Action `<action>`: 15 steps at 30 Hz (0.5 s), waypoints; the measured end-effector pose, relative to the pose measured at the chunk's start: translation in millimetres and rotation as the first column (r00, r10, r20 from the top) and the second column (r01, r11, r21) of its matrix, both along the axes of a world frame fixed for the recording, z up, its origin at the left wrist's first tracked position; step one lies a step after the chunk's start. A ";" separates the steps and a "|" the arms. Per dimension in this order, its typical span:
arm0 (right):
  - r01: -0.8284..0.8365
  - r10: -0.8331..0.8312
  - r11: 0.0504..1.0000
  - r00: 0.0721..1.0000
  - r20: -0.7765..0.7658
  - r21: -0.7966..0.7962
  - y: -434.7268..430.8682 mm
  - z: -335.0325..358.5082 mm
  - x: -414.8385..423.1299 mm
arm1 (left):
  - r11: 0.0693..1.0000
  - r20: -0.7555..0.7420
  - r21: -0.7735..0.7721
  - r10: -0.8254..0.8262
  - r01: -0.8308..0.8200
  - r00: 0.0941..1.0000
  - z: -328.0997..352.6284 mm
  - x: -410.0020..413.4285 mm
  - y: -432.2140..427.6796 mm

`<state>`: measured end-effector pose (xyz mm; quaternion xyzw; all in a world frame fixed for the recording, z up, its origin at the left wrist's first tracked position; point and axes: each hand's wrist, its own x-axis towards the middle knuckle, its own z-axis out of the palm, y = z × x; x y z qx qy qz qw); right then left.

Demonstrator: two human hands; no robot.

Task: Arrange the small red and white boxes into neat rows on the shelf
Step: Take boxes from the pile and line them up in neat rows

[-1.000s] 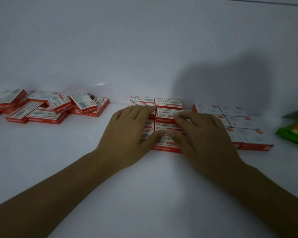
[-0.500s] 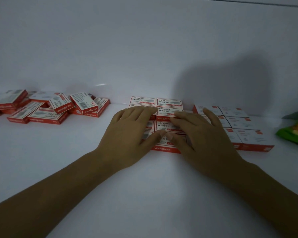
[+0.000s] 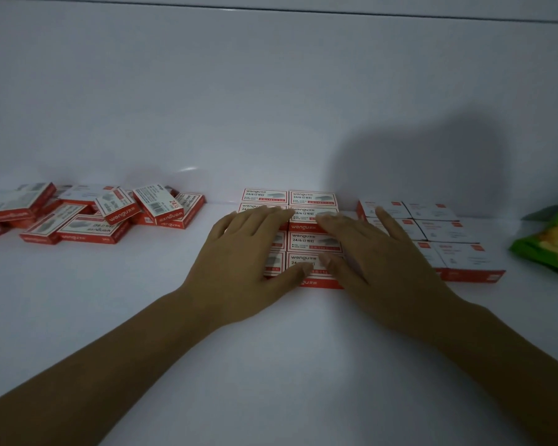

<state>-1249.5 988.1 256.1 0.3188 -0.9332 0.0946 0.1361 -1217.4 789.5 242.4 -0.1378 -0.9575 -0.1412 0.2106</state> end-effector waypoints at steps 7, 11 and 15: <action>-0.013 0.012 0.999 1.000 -0.028 -0.046 -2.4 -5.1 0.9 | 1.000 -0.007 -0.006 0.007 -0.007 1.000 0.3 -0.2 1.3; -0.017 0.016 0.998 1.000 -0.027 -0.062 -3.0 -1.1 0.0 | 1.000 -0.005 0.021 0.020 -0.020 1.000 2.6 -1.4 3.3; -0.012 -0.007 0.987 0.993 -0.119 -0.162 -10.0 15.3 6.5 | 0.997 0.002 0.080 0.020 -0.020 1.000 8.2 2.3 3.0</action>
